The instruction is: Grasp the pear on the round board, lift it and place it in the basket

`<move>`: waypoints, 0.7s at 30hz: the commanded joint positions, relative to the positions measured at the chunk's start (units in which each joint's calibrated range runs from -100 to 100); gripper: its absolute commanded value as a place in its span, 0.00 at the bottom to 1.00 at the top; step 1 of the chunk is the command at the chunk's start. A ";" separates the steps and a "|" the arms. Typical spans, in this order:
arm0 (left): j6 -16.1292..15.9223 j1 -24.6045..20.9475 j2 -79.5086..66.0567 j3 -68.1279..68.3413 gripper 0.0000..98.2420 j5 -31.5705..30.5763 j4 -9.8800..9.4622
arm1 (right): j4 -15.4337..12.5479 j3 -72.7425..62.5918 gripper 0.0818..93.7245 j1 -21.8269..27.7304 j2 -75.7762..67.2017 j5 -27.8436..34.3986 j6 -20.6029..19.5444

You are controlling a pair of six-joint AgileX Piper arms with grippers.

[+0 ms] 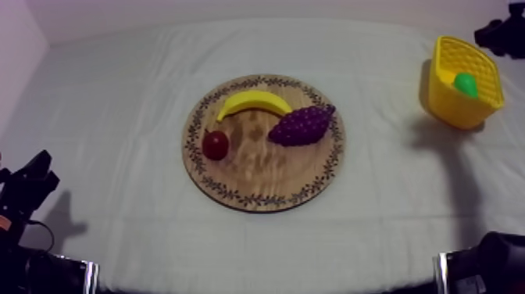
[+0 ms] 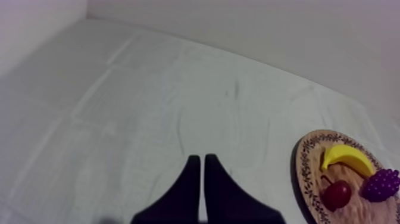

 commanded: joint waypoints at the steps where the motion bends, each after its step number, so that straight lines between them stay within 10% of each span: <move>1: -0.01 0.00 -0.02 -0.05 0.00 0.01 -0.01 | 0.05 14.13 0.17 -0.90 -13.16 -3.29 -0.48; 21: -0.01 0.00 -0.02 -0.05 0.00 0.01 -0.01 | 6.74 51.13 0.00 -2.42 -53.80 -3.91 -8.66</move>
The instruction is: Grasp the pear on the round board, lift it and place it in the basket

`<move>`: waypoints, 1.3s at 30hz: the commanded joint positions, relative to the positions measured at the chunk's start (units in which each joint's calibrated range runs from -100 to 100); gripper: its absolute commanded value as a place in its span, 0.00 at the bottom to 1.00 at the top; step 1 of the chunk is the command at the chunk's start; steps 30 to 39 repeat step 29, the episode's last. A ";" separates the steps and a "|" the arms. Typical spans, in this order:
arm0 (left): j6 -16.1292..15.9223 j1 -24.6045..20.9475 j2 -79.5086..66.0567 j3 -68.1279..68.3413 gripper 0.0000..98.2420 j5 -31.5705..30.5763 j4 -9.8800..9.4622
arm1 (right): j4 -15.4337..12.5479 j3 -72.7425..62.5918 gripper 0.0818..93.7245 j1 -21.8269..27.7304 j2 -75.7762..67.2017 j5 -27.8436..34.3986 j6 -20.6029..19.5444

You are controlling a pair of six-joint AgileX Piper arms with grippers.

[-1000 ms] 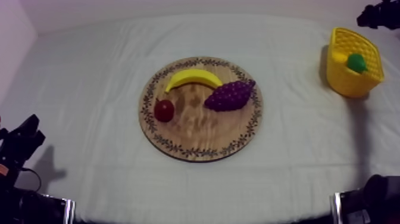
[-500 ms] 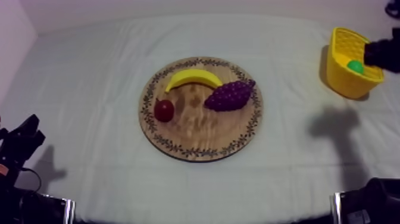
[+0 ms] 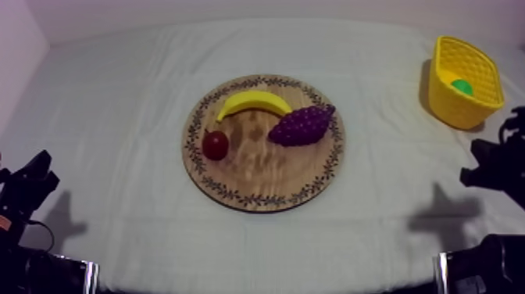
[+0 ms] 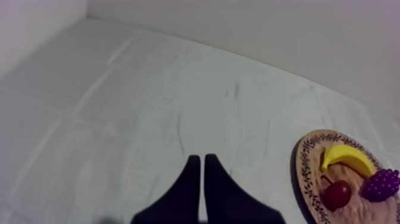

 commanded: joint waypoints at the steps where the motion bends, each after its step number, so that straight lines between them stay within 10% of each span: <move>1: 0.00 0.00 -0.02 -0.05 0.00 0.01 -0.01 | 1.62 3.79 0.01 -0.28 -6.08 0.37 -2.09; 10: 0.00 0.00 -0.02 -0.05 0.00 0.01 -0.01 | 7.44 7.01 0.01 -2.25 -14.82 -1.01 -11.07; 20: 0.00 0.00 -0.02 -0.05 0.00 0.01 -0.01 | 10.09 8.72 0.02 -1.45 -15.76 -6.31 -2.78; 39: -0.01 0.00 -0.02 -0.05 0.00 0.01 -0.01 | 10.17 8.77 0.00 -1.43 -15.79 -6.41 -3.56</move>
